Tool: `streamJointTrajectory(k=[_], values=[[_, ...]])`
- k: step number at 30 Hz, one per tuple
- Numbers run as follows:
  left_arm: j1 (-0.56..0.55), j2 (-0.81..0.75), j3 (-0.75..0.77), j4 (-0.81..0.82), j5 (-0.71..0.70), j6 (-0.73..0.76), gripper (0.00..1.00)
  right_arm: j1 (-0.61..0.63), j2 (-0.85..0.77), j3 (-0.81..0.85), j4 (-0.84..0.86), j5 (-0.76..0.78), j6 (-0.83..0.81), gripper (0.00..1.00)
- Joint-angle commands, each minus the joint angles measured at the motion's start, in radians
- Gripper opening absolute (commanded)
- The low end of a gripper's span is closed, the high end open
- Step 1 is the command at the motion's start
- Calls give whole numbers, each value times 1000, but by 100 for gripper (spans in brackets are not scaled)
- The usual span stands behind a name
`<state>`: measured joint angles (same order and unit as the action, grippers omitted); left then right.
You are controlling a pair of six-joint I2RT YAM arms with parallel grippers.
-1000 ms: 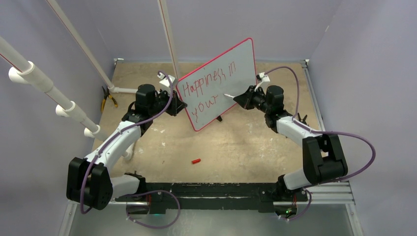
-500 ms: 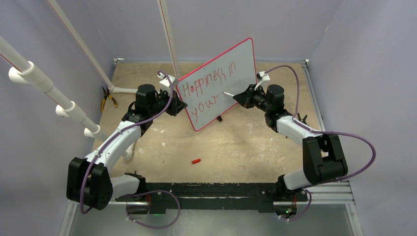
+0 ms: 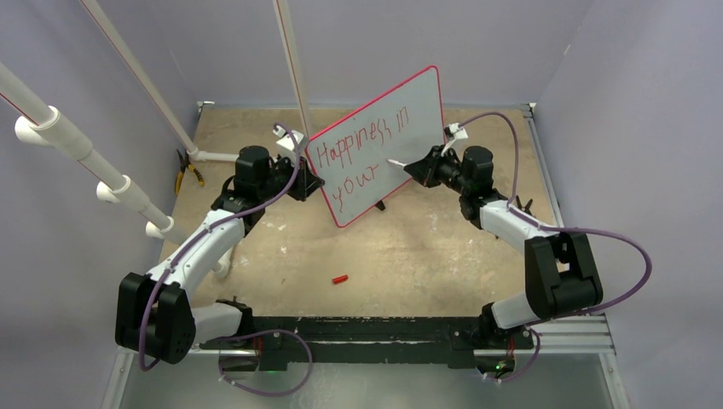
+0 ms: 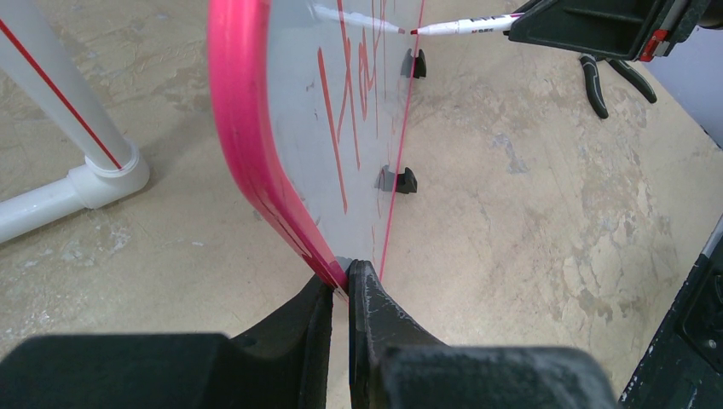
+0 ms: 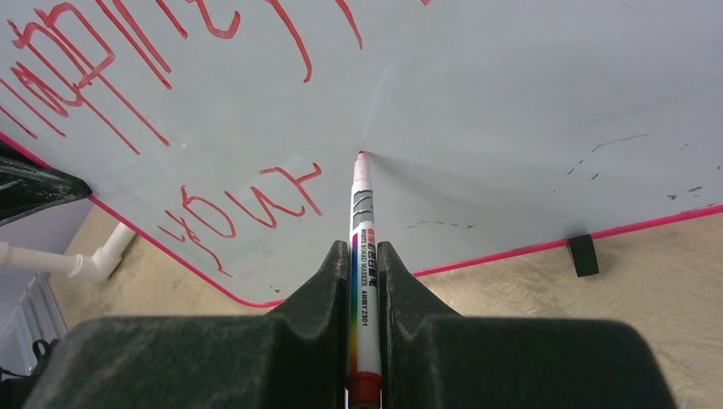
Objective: Write a sentence on the whiteboard
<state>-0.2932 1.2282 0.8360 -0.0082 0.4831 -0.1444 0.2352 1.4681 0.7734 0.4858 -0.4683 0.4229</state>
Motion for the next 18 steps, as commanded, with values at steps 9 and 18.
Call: streamJointTrajectory(k=[9, 18], values=[[-21, 7, 9, -29, 15, 39, 0, -1, 32, 30, 21, -66, -33, 0], [-21, 9, 10, -30, 17, 39, 0, 4, 34, 21, -9, -76, -51, 0]])
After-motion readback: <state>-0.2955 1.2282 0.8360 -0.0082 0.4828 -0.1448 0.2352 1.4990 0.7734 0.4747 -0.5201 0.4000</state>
